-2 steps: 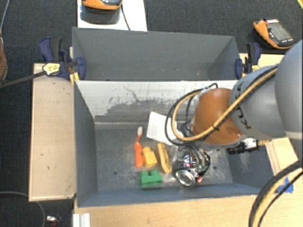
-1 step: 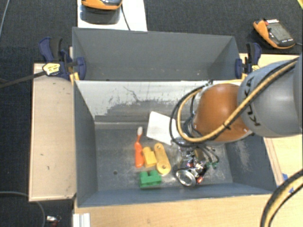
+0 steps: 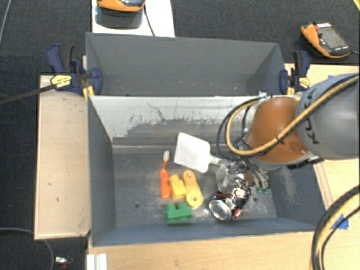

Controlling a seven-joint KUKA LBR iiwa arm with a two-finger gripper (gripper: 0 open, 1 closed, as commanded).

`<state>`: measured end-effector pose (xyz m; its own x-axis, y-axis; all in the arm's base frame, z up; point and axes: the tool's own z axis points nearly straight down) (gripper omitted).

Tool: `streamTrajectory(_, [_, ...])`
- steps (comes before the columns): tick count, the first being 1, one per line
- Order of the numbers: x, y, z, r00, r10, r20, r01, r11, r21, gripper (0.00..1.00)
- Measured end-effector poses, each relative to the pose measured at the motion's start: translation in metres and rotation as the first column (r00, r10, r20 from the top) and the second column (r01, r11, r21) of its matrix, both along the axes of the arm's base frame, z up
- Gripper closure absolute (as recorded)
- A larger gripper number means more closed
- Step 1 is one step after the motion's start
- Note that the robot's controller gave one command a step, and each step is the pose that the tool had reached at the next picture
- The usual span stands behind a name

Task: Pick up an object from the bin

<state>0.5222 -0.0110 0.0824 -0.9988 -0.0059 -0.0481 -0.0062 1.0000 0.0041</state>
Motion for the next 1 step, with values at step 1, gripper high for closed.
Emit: streamTrajectory(1, [-0.0258, 0.045, -0.0071, 0.999, 0.034, 0.012, -0.034, 0.999, 0.001, 1.0])
